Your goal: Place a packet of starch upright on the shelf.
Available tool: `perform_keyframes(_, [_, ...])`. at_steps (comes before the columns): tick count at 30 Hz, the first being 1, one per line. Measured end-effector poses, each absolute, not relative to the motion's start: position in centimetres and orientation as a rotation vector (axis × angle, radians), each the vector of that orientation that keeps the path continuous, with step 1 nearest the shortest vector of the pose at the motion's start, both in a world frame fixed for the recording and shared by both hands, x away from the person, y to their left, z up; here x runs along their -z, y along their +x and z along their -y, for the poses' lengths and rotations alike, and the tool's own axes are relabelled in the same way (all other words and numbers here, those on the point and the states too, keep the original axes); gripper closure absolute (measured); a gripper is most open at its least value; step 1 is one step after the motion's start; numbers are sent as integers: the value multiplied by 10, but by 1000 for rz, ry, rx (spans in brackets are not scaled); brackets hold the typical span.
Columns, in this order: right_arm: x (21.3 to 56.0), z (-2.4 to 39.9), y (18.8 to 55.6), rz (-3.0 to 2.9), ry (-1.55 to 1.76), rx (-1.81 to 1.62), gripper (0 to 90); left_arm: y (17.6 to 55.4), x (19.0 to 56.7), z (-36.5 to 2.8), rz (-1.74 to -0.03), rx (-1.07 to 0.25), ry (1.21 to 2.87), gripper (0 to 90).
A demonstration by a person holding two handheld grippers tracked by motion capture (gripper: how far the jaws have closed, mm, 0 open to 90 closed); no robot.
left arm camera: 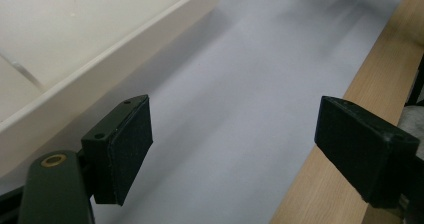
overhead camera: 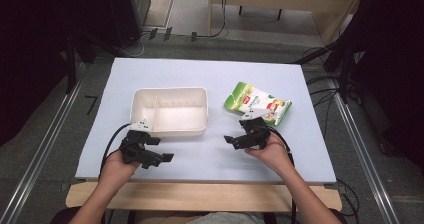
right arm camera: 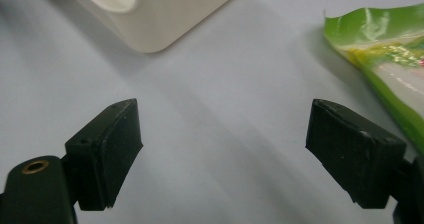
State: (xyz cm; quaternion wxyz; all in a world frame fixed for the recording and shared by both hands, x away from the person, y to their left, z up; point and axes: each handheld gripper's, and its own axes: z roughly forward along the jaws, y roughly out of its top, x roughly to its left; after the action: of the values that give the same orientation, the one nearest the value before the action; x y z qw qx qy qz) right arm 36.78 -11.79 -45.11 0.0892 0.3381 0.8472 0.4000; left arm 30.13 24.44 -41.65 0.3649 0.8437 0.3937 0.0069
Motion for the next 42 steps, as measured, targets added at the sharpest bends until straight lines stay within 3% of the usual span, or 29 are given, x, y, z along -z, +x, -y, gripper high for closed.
perform_keyframes(30, [450, 114, 366, -2566, 996, -1227, 231, 301, 415, -239, -935, 21, 2145, 160])
perform_keyframes(42, [442, 121, 368, -2571, 1020, -1254, 316, 302, 414, -238, -939, 6, 2142, 160])
